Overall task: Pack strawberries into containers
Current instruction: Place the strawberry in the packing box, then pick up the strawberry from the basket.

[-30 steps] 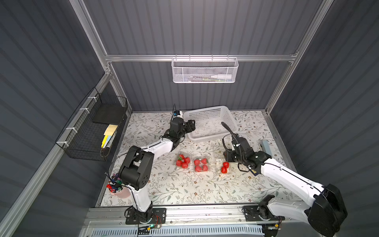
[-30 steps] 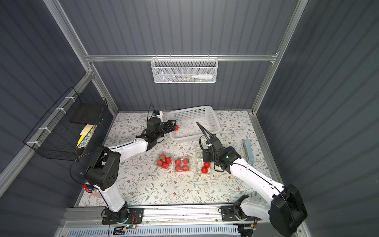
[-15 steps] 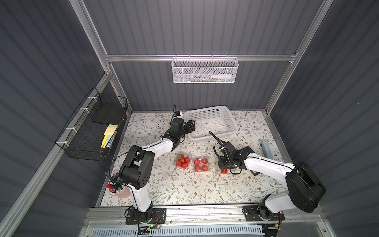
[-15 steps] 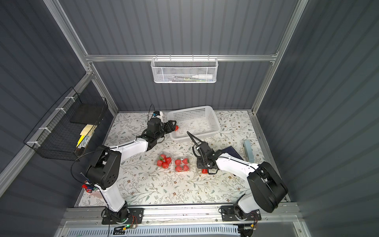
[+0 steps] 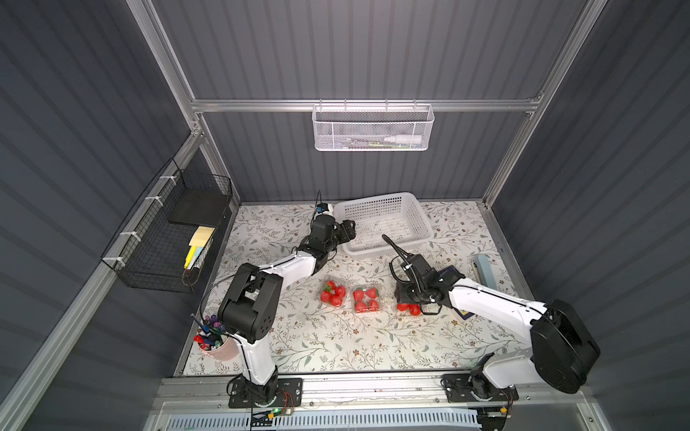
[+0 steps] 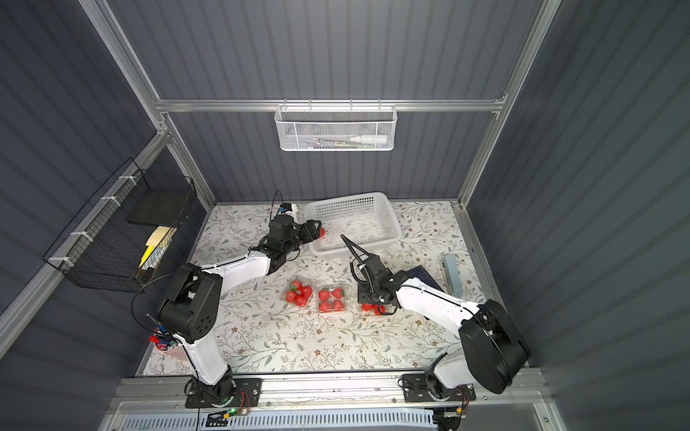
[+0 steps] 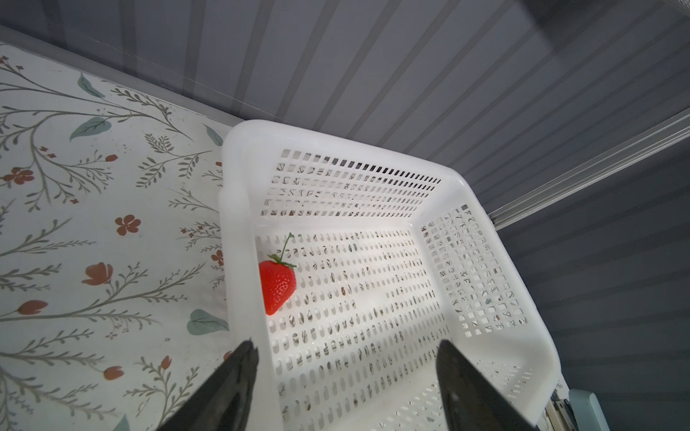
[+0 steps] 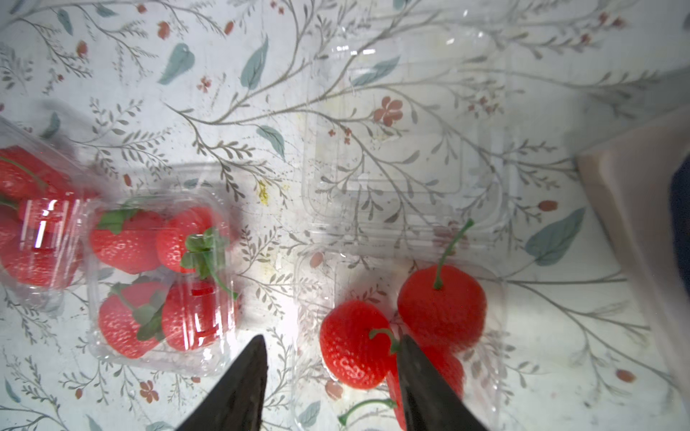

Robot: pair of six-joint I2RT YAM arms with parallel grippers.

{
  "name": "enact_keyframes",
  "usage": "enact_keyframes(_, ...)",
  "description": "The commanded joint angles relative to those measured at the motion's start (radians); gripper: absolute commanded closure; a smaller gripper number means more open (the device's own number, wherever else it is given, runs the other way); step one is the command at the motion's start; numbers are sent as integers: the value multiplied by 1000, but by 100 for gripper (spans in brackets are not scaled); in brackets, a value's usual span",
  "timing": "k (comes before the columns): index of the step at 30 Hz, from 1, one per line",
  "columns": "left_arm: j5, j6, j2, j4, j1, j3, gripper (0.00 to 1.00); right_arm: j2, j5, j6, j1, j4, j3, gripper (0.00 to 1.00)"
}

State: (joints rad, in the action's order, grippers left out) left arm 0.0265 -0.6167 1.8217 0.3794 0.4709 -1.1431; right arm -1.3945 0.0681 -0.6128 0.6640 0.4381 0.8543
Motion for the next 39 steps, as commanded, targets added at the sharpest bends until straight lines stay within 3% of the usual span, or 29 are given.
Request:
enact_keyframes(1,33,0,-24,-27,-9,-11,22,34,75,56,1,22,70,43)
enact_keyframes(7,145,-29,-62,-66,-25,-7,18,-52,122,212,-22,-160,254,41)
enact_keyframes(14,91,-30,6,-102,-69,-49,18,-347,-59,306,-120,-315,568,39)
enact_keyframes(20,42,-27,80,-99,-74,-98,19,-744,-176,364,-160,-137,998,38)
enact_keyframes(28,16,-18,159,-104,-74,-172,19,-1064,-370,406,-159,-93,1298,37)
enact_keyframes(32,12,2,201,-109,-74,-207,21,-1123,-413,404,-155,-50,1354,36)
enact_keyframes(39,13,18,236,-132,-74,-228,24,-1092,-404,390,-153,-94,1255,36)
